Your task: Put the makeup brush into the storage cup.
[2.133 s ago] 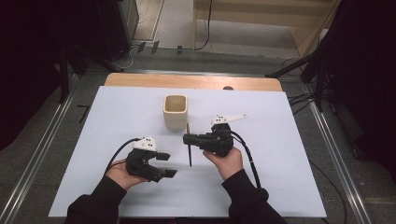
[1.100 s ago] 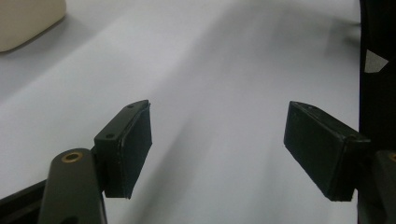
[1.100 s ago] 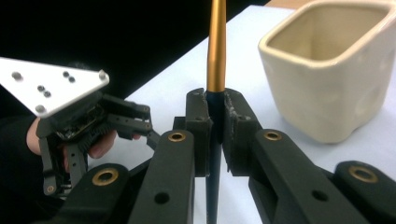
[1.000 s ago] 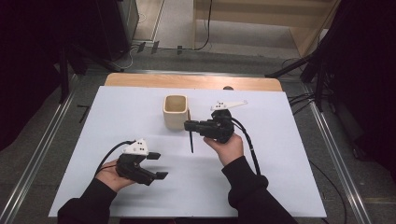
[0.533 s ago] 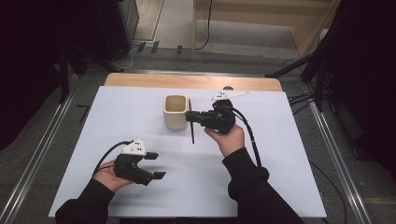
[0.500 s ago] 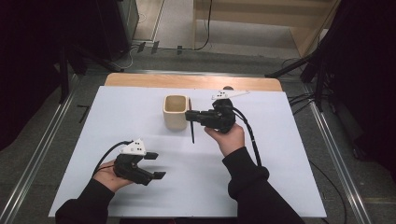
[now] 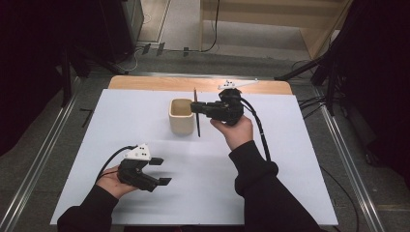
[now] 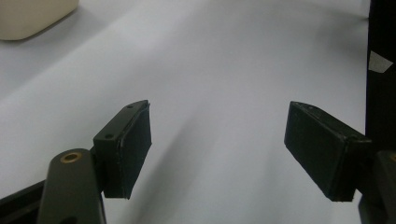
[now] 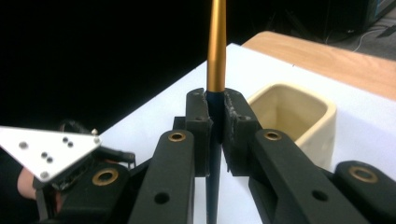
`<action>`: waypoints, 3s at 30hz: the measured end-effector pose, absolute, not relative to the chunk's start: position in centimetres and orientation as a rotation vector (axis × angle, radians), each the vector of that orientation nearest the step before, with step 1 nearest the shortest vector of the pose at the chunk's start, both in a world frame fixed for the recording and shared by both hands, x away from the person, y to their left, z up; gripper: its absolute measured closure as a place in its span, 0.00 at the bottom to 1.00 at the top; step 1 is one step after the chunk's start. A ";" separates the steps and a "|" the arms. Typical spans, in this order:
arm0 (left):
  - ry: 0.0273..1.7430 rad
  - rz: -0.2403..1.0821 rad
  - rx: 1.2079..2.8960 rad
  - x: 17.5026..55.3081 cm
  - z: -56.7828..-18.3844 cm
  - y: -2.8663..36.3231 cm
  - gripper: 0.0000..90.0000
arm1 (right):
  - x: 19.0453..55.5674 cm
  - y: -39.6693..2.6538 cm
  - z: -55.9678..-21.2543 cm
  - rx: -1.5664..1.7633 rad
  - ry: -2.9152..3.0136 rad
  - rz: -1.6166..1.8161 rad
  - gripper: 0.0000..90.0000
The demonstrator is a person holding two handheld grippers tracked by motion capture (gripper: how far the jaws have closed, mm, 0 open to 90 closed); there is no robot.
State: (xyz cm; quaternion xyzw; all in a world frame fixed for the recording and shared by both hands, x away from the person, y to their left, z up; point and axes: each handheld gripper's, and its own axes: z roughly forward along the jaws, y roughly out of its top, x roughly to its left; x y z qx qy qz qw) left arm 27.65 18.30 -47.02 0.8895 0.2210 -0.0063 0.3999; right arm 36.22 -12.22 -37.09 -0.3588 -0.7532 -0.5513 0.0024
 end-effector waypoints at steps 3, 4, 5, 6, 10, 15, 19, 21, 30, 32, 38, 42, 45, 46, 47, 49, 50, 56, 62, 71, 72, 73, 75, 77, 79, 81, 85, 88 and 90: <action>0.560 -0.023 2.252 27.7 -47.1 18.3 0.26 | 36.7 -12.1 -36.4 -1.133 -2.371 -1.735 0.92; 0.561 -0.023 2.254 27.7 -47.1 18.3 0.26 | 36.8 -12.0 -36.2 -1.132 -2.372 -1.739 0.92; 0.561 -0.024 2.255 27.7 -47.1 18.3 0.26 | 37.0 -12.0 -36.0 -1.134 -2.371 -1.739 0.92; 0.562 -0.025 2.253 27.7 -47.1 18.2 0.26 | 37.1 -11.9 -35.8 -1.136 -2.373 -1.741 0.92; 0.564 -0.026 2.252 27.7 -47.1 18.2 0.26 | 37.7 -11.6 -35.0 -1.141 -2.388 -1.746 0.92; 0.563 -0.026 2.251 27.7 -47.1 18.2 0.26 | 38.4 -11.3 -34.3 -1.151 -2.389 -1.758 0.92; 0.563 -0.027 2.250 27.7 -47.1 18.2 0.26 | 39.0 -11.1 -33.9 -1.161 -2.393 -1.769 0.92; 0.563 -0.030 2.248 27.7 -47.1 18.2 0.26 | 39.2 -10.9 -33.7 -1.168 -2.394 -1.766 0.92; 0.562 -0.034 2.243 27.7 -47.1 18.2 0.26 | 40.6 -10.5 -33.3 -1.199 -2.399 -1.789 0.92; 0.562 -0.035 2.245 27.7 -47.1 18.2 0.26 | 40.9 -10.4 -33.4 -1.209 -2.402 -1.788 0.92; 0.561 -0.039 2.245 27.7 -47.1 18.2 0.26 | 41.9 -10.2 -33.8 -1.245 -2.406 -1.790 0.92; 0.555 -0.040 2.246 27.7 -47.1 18.2 0.26 | 42.4 -10.3 -34.2 -1.276 -2.404 -1.797 0.92; 0.555 -0.039 2.246 27.7 -47.1 18.2 0.26 | 42.6 -10.3 -34.5 -1.290 -2.400 -1.797 0.92; 0.555 -0.039 2.248 27.7 -47.1 18.2 0.26 | 42.8 -10.3 -34.6 -1.296 -2.400 -1.801 0.92; 0.554 -0.041 2.246 27.7 -47.1 18.2 0.26 | 42.8 -10.3 -34.7 -1.297 -2.399 -1.804 0.92; 0.553 -0.041 2.248 27.7 -47.1 18.1 0.26 | 43.0 -10.2 -34.8 -1.301 -2.391 -1.814 0.92; 0.553 -0.044 2.246 27.7 -47.2 18.1 0.26 | 43.0 -10.2 -34.9 -1.302 -2.391 -1.819 0.92; 0.549 -0.044 2.249 27.7 -47.2 18.2 0.26 | 43.6 -9.9 -35.6 -1.308 -2.383 -1.817 0.92; 0.547 -0.047 2.248 27.7 -47.2 18.1 0.26 | 44.4 -9.2 -36.8 -1.319 -2.359 -1.830 0.92; 0.547 -0.046 2.249 27.8 -47.2 18.1 0.26 | 44.9 -7.4 -38.7 -1.300 -2.377 -1.796 0.92; 0.547 -0.047 2.249 27.8 -47.2 18.1 0.26 | 45.0 -7.4 -38.8 -1.298 -2.379 -1.793 0.92; 0.547 -0.046 2.249 27.8 -47.2 18.1 0.26 | 45.0 -7.3 -38.9 -1.302 -2.383 -1.790 0.92; 0.546 -0.046 2.248 27.8 -47.1 18.1 0.26 | 45.0 -7.2 -39.1 -1.306 -2.385 -1.784 0.92; 0.547 -0.047 2.249 27.8 -47.1 18.2 0.26 | 45.0 -7.1 -39.4 -1.306 -2.386 -1.783 0.92; 0.546 -0.048 2.249 27.8 -47.1 18.2 0.26 | 45.0 -7.1 -39.6 -1.306 -2.393 -1.775 0.92; 0.547 -0.049 2.247 27.8 -47.1 18.2 0.26 | 45.0 -7.0 -39.8 -1.309 -2.393 -1.771 0.92; 0.546 -0.048 2.248 27.8 -47.1 18.2 0.26 | 45.0 -6.9 -40.3 -1.309 -2.403 -1.748 0.92; 0.545 -0.049 2.250 27.8 -47.2 18.2 0.26 | 45.0 -6.7 -40.5 -1.302 -2.414 -1.739 0.92; 0.544 -0.051 2.250 27.8 -47.2 18.2 0.26 | 45.0 -6.6 -40.6 -1.301 -2.419 -1.732 0.92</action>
